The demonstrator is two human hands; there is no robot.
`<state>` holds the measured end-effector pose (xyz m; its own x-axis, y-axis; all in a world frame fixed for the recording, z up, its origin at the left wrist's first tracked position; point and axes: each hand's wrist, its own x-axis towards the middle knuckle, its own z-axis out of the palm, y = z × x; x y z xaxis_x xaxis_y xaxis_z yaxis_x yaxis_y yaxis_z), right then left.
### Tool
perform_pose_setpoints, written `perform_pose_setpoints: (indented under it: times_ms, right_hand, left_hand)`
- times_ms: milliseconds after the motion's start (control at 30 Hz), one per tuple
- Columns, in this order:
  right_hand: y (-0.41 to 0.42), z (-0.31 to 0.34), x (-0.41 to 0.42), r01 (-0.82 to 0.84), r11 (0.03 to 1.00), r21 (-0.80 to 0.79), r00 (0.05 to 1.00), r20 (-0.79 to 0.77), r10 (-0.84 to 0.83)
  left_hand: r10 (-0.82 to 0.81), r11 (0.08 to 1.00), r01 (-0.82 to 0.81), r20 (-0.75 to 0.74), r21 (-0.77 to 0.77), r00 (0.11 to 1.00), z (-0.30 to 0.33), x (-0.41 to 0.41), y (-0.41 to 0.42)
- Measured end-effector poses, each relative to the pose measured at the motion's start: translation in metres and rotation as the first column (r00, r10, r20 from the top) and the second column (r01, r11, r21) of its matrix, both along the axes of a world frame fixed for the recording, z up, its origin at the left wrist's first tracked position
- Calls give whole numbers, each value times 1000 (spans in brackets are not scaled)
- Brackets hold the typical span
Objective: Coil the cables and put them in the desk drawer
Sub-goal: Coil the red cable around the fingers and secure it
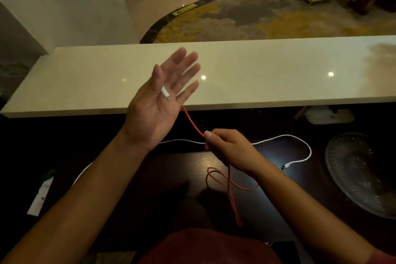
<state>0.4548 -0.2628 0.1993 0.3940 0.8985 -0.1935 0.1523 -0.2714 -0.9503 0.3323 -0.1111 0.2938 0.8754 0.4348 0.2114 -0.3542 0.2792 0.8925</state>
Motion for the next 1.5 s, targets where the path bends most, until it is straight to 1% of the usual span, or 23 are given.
perform_pose_setpoints:
  times_ms: [67,100,133,200,267,300,367,467,500,600,633,700,767,833,967,1100,1167,1233,1300,1333,1400,1467,1500]
  right_hand:
    - [-3,0,2,-9,1000,8,999,-36,10]
    - [-4,-1,3,-23,1000,4,999,-36,23]
    - [-5,-1,4,-39,999,-6,999,-34,39]
    - [-9,-4,6,-67,997,-46,998,-13,66]
    - [-14,-10,7,-95,989,-112,992,71,104]
    - [-17,-15,9,-111,983,-146,983,128,130]
    - [-23,-23,10,-129,975,-179,972,174,160]
    - [-30,-22,9,-122,982,-145,982,126,140]
    - [-31,-20,10,-129,984,-122,984,109,142]
    - [-31,-6,13,-183,980,-73,977,93,189]
    - [-31,-3,13,-193,979,-61,975,96,198]
    - [-32,2,14,-190,981,-32,978,77,192]
    - [-35,8,14,-189,982,12,982,28,189]
    - [-38,13,15,-197,979,43,980,1,197]
    - [-45,23,17,-226,973,53,974,-1,226]
    - [-51,36,17,-282,957,65,959,57,279]
    - [-53,44,18,-300,950,82,953,66,295]
    - [-56,50,23,-272,957,106,962,65,266]
    - [-57,56,27,-220,965,142,974,78,211]
    - [-58,58,27,-195,967,165,979,85,183]
    - [-59,61,26,-173,965,198,983,94,158]
    - [-60,65,20,-196,957,213,980,80,183]
    - [-61,67,17,-214,954,210,976,83,200]
  left_hand:
    - [93,992,-89,-38,87,995,-1,0,2]
    - [118,989,-113,-48,93,992,-2,0,2]
    - [124,991,-121,-49,63,991,-3,0,3]
    - [111,991,-113,-46,-65,993,-5,-2,4]
    - [120,980,-126,-45,-154,992,-4,-5,8]
    - [136,977,-141,-45,-161,990,-2,-6,10]
    - [168,980,-173,-58,-96,984,1,-9,13]
    - [198,977,-185,-145,102,969,1,-13,9]
    - [179,978,-155,-179,141,967,-2,-14,6]
    - [14,994,12,-238,108,971,-10,-14,-6]
    - [-21,991,54,-253,124,967,-12,-14,-9]
    - [-11,957,101,-311,273,950,-15,-11,-17]
    - [19,886,158,-374,436,927,-18,-8,-24]
    - [48,838,185,-407,514,912,-20,-6,-28]
    - [105,827,131,-378,547,920,-17,-6,-32]
    - [174,701,153,-375,697,910,-23,-6,-36]
    - [150,702,173,-381,691,913,-26,-8,-40]
    - [88,713,226,-404,664,911,-27,-10,-43]
    - [63,654,285,-426,701,902,-24,-12,-45]
    - [62,599,318,-438,735,897,-22,-13,-45]
    - [91,451,384,-470,806,878,-22,-12,-44]
    - [152,336,415,-483,846,862,-27,-10,-43]
    - [191,275,403,-460,873,867,-29,-10,-42]
